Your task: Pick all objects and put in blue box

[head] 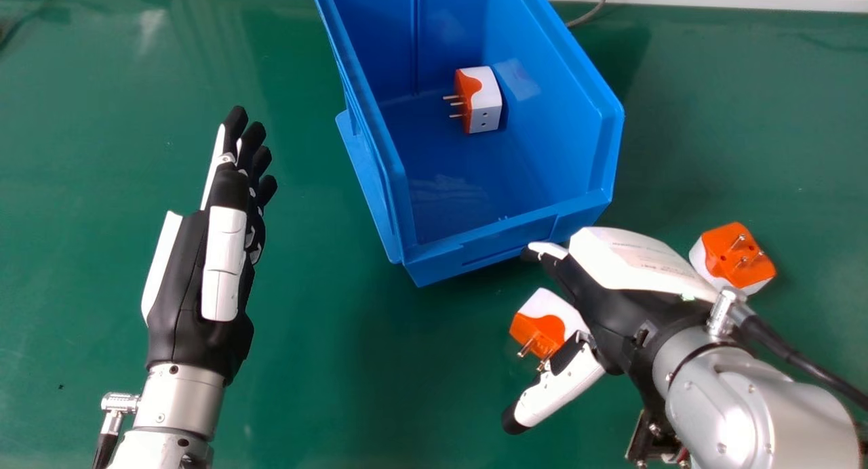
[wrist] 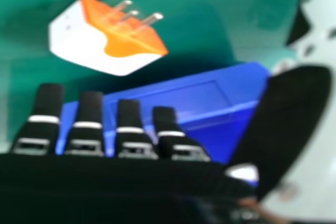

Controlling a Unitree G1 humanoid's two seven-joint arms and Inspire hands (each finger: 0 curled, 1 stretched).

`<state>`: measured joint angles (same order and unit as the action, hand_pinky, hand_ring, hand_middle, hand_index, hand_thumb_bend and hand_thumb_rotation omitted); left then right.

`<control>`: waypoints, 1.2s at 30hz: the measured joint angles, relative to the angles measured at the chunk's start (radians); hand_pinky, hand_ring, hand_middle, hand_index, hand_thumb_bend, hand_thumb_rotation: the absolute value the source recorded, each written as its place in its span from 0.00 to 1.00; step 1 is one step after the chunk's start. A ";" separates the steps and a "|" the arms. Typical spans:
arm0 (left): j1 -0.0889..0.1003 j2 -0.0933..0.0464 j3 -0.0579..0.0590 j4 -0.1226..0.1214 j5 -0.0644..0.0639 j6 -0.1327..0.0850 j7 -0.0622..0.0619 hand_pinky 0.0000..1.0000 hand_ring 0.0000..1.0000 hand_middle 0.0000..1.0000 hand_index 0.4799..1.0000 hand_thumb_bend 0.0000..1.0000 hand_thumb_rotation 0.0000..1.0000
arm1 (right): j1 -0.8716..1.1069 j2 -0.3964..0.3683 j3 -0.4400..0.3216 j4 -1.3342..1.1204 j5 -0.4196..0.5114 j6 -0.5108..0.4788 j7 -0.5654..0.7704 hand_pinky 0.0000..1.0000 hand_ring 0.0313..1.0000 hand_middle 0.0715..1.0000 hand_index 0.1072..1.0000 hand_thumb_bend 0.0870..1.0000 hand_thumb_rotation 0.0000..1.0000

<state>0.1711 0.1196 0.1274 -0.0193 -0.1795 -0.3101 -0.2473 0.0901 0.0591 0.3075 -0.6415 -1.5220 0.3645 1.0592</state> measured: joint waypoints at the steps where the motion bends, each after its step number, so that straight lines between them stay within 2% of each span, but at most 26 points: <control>1: 0.000 0.001 0.000 -0.002 0.000 0.000 0.000 1.00 1.00 1.00 1.00 0.86 1.00 | 0.002 0.000 0.000 0.006 0.008 0.003 -0.008 0.80 0.87 0.91 0.89 0.85 0.26; 14: 0.001 0.001 0.001 -0.004 -0.005 0.004 0.000 1.00 1.00 1.00 1.00 0.88 1.00 | 0.004 -0.004 -0.010 0.046 0.062 0.041 -0.040 0.81 0.87 0.92 0.91 0.84 0.24; 23: 0.001 0.005 0.001 -0.006 -0.008 0.008 -0.002 1.00 1.00 1.00 1.00 0.88 1.00 | 0.021 -0.009 -0.013 0.094 0.063 0.064 -0.110 0.81 0.87 0.92 0.91 0.83 0.23; 27: 0.002 0.005 0.001 -0.010 -0.013 0.016 -0.002 1.00 1.00 1.00 1.00 0.88 1.00 | 0.026 -0.011 -0.021 0.113 0.064 0.082 -0.122 0.81 0.87 0.92 0.91 0.83 0.22; 36: 0.002 0.005 0.001 -0.010 -0.013 0.016 0.002 1.00 1.00 1.00 1.00 0.88 1.00 | 0.047 -0.033 -0.038 0.150 0.109 0.097 -0.213 0.82 0.88 0.93 0.92 0.82 0.22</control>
<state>0.1729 0.1250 0.1287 -0.0297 -0.1924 -0.2945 -0.2454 0.1369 0.0265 0.2698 -0.4920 -1.4127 0.4610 0.8466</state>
